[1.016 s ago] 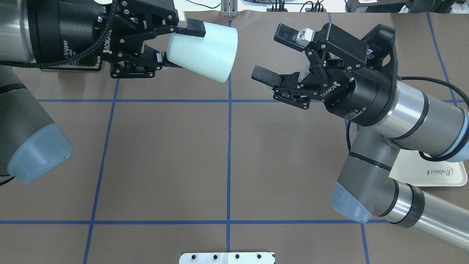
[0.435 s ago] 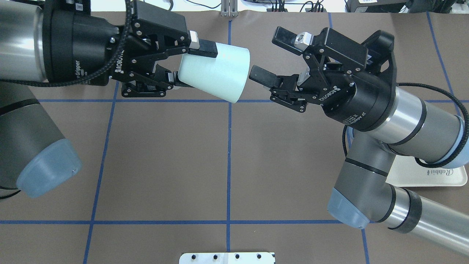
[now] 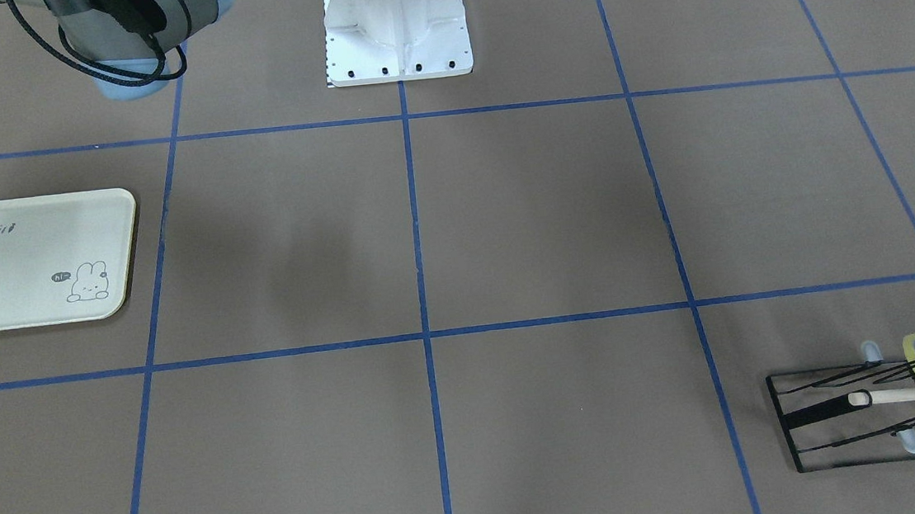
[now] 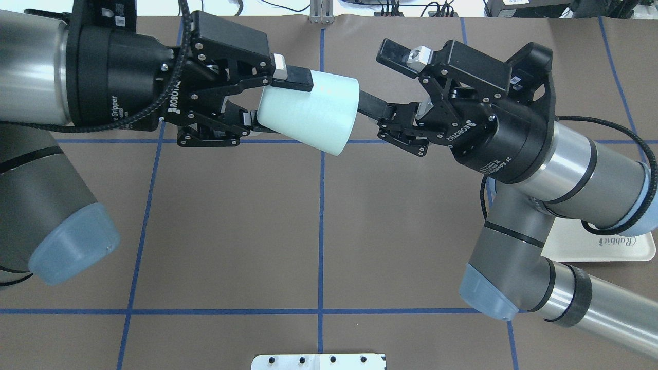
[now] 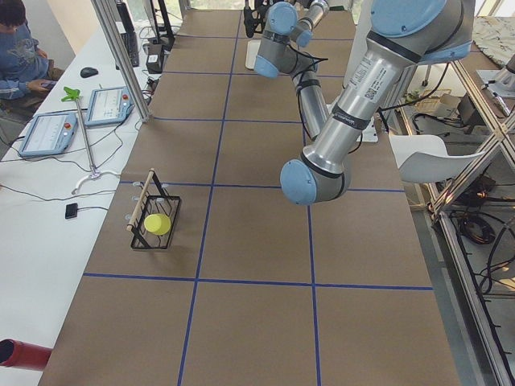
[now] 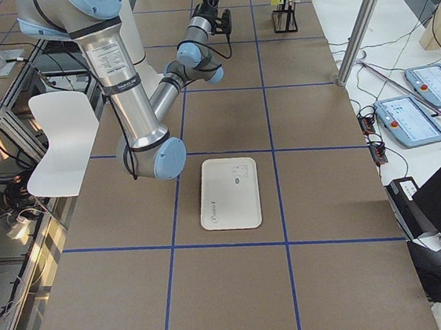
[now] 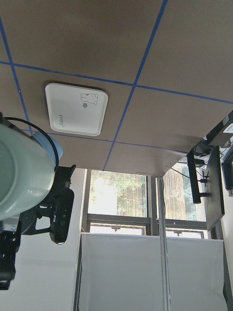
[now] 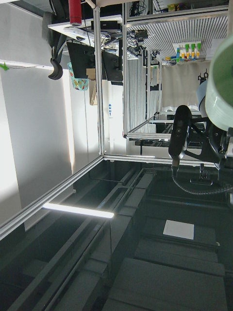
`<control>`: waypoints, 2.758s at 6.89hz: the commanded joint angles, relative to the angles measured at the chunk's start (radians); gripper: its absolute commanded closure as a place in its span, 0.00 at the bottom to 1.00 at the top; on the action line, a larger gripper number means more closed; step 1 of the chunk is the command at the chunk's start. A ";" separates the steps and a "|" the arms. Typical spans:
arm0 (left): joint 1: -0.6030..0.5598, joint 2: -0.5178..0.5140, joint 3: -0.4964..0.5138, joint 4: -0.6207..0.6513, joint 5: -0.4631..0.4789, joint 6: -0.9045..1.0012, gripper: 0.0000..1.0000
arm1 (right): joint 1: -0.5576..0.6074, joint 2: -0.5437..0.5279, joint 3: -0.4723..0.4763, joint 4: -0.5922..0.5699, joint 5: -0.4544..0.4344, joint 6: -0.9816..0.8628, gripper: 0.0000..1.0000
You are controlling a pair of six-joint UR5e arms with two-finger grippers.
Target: Left arm grabs green cup and hands to right arm on tray
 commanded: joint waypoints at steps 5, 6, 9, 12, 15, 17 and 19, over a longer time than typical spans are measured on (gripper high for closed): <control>0.001 -0.019 0.013 0.007 0.008 -0.004 0.99 | 0.001 0.000 0.003 -0.014 0.004 -0.014 0.23; 0.001 -0.019 0.016 0.008 0.008 -0.001 0.99 | 0.001 -0.002 0.004 -0.025 0.006 -0.026 0.27; 0.001 -0.018 0.023 0.011 0.008 0.009 0.99 | -0.001 -0.002 0.007 -0.066 0.013 -0.069 0.39; 0.001 -0.018 0.032 0.011 0.008 0.010 0.99 | -0.004 -0.002 0.007 -0.080 0.013 -0.092 0.58; 0.001 -0.019 0.033 0.011 0.008 0.010 0.99 | -0.006 0.001 0.009 -0.093 0.013 -0.100 0.64; 0.001 -0.018 0.032 0.011 0.008 0.010 0.99 | -0.006 0.003 0.009 -0.093 0.013 -0.107 0.64; 0.001 -0.018 0.033 0.011 0.008 0.010 0.99 | -0.006 0.004 0.021 -0.094 0.013 -0.107 0.64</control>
